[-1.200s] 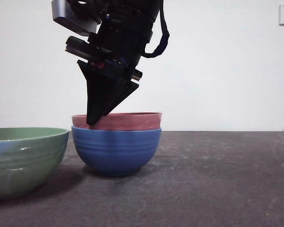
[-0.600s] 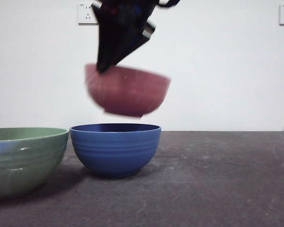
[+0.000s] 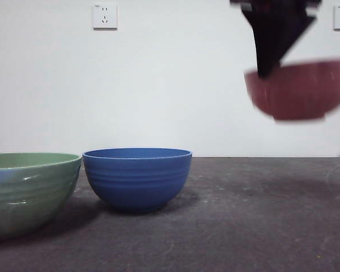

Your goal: Pick up the green bowl on the top,put the green bowl on the left,pick up the red bowl in the middle,put the red bowl on the right

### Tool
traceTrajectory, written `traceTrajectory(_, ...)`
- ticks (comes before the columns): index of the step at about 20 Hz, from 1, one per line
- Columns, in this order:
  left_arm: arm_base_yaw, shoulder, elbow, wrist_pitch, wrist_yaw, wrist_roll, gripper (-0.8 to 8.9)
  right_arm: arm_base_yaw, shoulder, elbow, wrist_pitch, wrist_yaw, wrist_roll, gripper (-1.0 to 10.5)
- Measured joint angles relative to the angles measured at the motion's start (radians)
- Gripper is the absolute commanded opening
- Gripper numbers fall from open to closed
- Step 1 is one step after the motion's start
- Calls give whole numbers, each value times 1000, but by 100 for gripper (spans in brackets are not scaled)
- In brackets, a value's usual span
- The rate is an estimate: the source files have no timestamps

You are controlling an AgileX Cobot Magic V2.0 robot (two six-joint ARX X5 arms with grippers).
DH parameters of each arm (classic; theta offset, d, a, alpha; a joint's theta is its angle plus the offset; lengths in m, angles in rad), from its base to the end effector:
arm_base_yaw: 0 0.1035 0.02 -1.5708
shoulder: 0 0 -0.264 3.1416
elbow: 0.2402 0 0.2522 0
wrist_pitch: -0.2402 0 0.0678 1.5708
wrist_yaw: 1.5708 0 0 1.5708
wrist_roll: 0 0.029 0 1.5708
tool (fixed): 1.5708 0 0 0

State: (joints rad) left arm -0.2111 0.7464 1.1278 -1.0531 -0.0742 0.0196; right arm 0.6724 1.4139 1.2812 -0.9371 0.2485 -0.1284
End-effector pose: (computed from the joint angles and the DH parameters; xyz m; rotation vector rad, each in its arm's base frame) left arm 0.1050 -0.0203 0.3694 0.1144 0.6642 -0.1383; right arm 0.2200 0.1661 0.3072 -0.5952 0.9440 0.4462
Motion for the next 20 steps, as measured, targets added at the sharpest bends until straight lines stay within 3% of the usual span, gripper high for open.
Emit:
traceTrajectory(5, 0, 0, 0, 9, 3, 0, 283, 14, 3, -232, 266, -148, 74, -17)
traceTrajectory(11, 0, 0, 0, 11, 4, 0, 283, 15, 87, -270, 334, -172, 117, -14)
traceTrajectory(15, 0, 0, 0, 12, 23, 0, 283, 16, 114, -270, 345, -171, 122, 259)
traceTrajectory(20, 1, 0, 0, 53, 55, 0, 283, 14, -2, -272, 417, -171, 122, 249)
